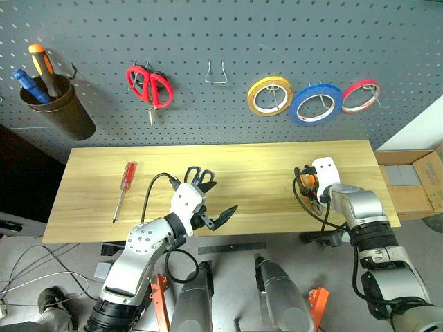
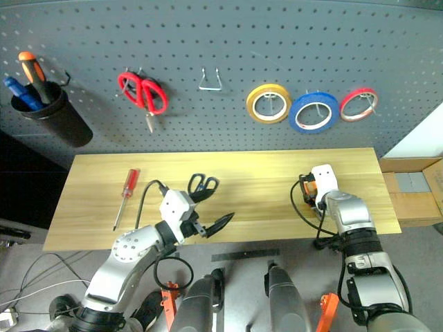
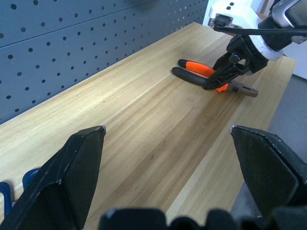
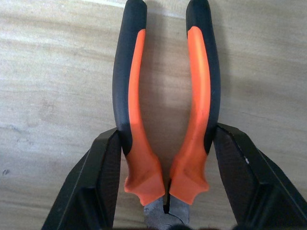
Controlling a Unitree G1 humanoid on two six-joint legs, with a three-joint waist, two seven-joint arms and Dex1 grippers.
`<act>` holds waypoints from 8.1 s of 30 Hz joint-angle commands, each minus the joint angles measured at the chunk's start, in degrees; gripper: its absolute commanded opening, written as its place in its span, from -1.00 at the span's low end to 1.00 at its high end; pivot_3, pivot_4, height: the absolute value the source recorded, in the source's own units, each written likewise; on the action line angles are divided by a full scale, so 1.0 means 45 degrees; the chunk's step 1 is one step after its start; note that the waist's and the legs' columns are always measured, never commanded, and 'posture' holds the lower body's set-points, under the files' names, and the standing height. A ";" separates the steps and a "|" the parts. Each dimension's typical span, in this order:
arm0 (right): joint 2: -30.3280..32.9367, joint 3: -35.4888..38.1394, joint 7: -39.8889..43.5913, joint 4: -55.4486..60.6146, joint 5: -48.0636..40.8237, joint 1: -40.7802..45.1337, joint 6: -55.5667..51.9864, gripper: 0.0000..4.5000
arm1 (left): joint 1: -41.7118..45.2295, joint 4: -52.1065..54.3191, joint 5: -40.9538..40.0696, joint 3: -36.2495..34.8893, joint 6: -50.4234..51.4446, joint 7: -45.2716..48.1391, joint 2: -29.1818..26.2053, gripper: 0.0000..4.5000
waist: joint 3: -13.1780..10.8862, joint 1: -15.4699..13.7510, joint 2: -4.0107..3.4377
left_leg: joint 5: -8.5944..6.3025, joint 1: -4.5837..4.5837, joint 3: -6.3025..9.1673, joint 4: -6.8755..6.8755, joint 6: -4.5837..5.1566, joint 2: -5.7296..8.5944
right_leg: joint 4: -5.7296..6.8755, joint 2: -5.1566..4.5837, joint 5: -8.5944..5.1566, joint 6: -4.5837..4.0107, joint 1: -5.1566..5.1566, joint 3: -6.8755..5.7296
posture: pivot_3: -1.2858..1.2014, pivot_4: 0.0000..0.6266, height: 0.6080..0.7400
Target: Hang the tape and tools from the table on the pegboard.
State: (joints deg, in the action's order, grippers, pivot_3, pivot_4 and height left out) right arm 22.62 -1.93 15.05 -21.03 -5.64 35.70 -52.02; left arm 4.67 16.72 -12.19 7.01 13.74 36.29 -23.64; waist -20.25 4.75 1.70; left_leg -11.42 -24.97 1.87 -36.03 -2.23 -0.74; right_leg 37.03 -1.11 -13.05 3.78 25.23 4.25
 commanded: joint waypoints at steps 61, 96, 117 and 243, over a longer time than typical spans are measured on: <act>-0.5484 0.0517 0.0847 -0.4267 -0.0455 0.9284 1.5051 0.05 | 0.1130 0.2591 -0.1124 -0.2654 -0.1659 -0.3471 0.1698 1.00 | -0.0043 -0.0438 -0.0001 | 0.0023 -0.0205 0.0095 -0.0037 -0.0034 -0.0001 | 0.0165 -0.0038 0.0073 -0.0117 0.0217 -0.0113 | 0.05 0.11 1.00; -0.5671 -0.0448 -0.0311 -0.5032 0.1423 0.7543 1.6080 0.04 | 0.1105 0.2686 -0.0988 -0.2753 -0.1266 -0.3836 0.1655 1.00 | -0.0044 -0.0459 -0.0002 | 0.0026 -0.0192 0.0099 -0.0067 -0.0036 -0.0001 | 0.0206 -0.0026 0.0071 -0.0120 0.0215 -0.0110 | 0.06 0.11 1.00; -0.3352 -0.0390 0.1731 0.4945 0.0369 0.2315 1.0287 0.99 | 0.0620 0.1719 -0.1856 -0.3829 0.3018 -0.4315 0.0446 1.00 | -0.0044 -0.0634 -0.0002 | 0.0027 -0.0192 0.0122 -0.0123 -0.0038 -0.0006 | 0.0227 -0.0016 0.0075 -0.0126 0.0199 -0.0117 | 0.03 0.14 1.00; -0.1209 -0.0245 0.4580 0.9167 -0.6018 0.0160 0.3737 1.00 | 0.4708 -0.1902 -0.0488 -0.4078 0.2349 -0.3165 -0.0785 -0.81 | -0.0014 -0.0647 0.0044 | 0.0035 -0.0193 0.0202 -0.0211 -0.0052 0.0017 | 0.0208 -0.0007 0.0079 -0.0115 0.0114 -0.0186 | 0.02 -0.04 1.00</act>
State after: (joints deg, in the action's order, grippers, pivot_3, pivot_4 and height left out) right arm 17.17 -3.42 35.94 17.78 -32.65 35.80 -36.22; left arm 24.63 8.63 -15.81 -12.07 24.54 22.82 -26.26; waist -20.32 1.84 1.89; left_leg -11.26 -25.84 2.78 -36.98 -2.46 -0.66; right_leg 37.97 -1.14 -12.70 3.26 25.74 3.40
